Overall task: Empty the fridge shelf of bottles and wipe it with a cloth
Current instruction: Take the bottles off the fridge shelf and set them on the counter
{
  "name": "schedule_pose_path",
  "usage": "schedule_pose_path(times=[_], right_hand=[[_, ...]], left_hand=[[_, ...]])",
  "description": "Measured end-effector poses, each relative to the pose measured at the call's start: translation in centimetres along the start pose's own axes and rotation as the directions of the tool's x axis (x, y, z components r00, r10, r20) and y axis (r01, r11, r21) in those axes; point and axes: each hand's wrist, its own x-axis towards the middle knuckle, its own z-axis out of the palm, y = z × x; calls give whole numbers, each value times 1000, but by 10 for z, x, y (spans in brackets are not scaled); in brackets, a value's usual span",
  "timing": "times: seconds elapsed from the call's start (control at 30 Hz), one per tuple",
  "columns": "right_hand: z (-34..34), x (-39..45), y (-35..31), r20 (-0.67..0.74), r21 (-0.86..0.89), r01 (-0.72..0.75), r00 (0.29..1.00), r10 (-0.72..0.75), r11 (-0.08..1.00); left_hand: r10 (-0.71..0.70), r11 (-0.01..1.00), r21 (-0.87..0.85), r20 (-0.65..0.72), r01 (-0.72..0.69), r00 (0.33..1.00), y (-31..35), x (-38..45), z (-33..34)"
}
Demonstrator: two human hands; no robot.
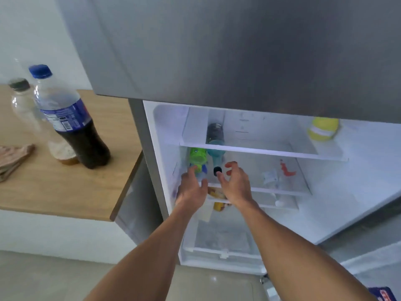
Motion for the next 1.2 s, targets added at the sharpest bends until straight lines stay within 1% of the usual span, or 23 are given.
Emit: schedule_pose_path(times=[0.1, 0.2, 0.27, 0.33, 0.37, 0.43, 0.5, 0.57, 0.6, 0.63, 0.7, 0.83, 0.9, 0.97, 1.1, 1.2], right_hand=[[27, 23, 21, 32, -75, 57, 998, -55, 996], [47, 33, 32, 7, -9, 85, 996, -85, 996], [50, 33, 35, -26, 60, 71, 997, -70, 996], [46, 28, 35, -86, 147, 37, 996, -24, 988], [41, 23, 35, -127, 184, 25, 992, -1, 983], [31, 15, 35, -212, 250, 13, 976, 41, 968], [16, 7, 30, -270, 327, -41, 953, 135, 944], [1, 1, 19, -272, 375, -128, 931, 242, 918], [-5, -4, 14, -260, 372, -141, 933, 249, 917], [-11, -11, 7, -248, 350, -128, 943, 223, 928], [-25, -28, -7, -262, 276, -50, 957, 126, 960], [-55, -59, -44, -369, 137, 129, 927, -70, 982], [-72, -71, -70, -372, 91, 188, 918, -142, 978], [-89, -84, -92, -357, 42, 213, 916, -184, 976], [-120, -122, -129, -301, -29, 234, 925, -232, 972], [-136, -156, -159, -227, -89, 239, 941, -253, 967]], left_hand=[[24, 1000, -14, -135, -26, 991, -6, 37, 24], [-23, 996, -91, -169, 7, 985, -14, 61, 39], [-74, 982, -186, -186, 39, 980, -10, 64, 42], [-134, 953, -297, -224, 63, 965, -6, 62, 44], [-149, 947, -314, -246, 66, 958, -4, 59, 44], [-147, 957, -282, -272, 67, 951, -2, 48, 43], [-125, 966, -253, -262, 57, 957, 4, 28, 36], [-99, 967, -251, -251, 34, 963, 9, 7, 24], [-81, 967, -253, -251, 16, 964, 10, -3, 17], [-57, 969, -245, -264, -10, 963, 11, -13, 9], [18, 974, -210, -311, -87, 950, 14, -31, -7], [132, 962, -184, -334, -201, 934, 22, -68, -42], [175, 958, -158, -345, -241, 922, 25, -83, -58], [196, 954, -150, -348, -261, 917, 26, -100, -76], [237, 952, -115, -310, -284, 921, 19, -139, -122], [245, 957, -82, -291, -279, 925, 8, -170, -167]])
